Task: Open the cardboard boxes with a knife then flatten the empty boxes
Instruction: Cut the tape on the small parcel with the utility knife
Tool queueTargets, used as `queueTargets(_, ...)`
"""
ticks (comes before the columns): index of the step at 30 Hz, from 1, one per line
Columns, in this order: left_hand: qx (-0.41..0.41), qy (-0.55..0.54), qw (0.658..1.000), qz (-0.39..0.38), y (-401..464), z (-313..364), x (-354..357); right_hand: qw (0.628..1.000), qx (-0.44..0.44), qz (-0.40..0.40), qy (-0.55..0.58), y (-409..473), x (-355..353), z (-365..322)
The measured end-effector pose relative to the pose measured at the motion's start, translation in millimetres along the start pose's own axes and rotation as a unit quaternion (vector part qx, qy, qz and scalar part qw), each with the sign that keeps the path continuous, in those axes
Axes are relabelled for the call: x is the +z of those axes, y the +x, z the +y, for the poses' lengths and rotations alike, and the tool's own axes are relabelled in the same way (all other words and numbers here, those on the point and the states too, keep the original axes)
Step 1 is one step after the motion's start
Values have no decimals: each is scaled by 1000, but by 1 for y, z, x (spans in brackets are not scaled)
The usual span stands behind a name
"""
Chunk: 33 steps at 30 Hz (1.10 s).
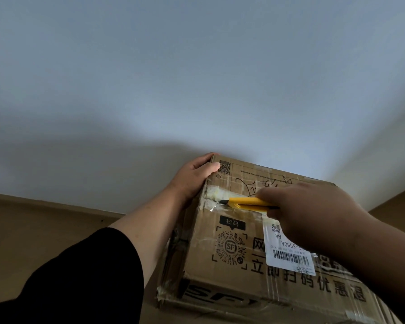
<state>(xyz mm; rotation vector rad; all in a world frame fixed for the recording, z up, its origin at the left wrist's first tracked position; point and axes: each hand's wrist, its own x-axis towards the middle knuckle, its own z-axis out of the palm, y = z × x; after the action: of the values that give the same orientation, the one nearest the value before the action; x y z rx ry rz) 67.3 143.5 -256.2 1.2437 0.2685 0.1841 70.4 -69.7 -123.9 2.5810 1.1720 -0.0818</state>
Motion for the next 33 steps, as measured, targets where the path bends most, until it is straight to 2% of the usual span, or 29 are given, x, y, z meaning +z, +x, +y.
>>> queueTargets(5,5,6,1000,-1,-1,2,1,1000,6,-2,13,-1,4,3)
queueTargets(11,6,62,998,-8,-3,8,0,1000,16,-17,15,-8,6,12)
queueTargets(22,-31,145,989,7,-4,16,-1,998,39,-41,13,-30,11,39)
queueTargets(25,-42,213,976,20,-8,27,5,998,38,-40,6,-30,11,40)
queueTargets(27,-40,336,941,11,-9,38,12,999,33,-40,4,-29,10,40)
queueTargets(30,21,567,823,-10,-13,56,33,999,30,-35,8,-28,11,41)
queueTargets(32,79,648,755,-58,-22,61,56,999,32,-34,10,-28,12,42)
queueTargets(33,96,666,734,-93,-29,59,67,999,33,-33,12,-29,13,43)
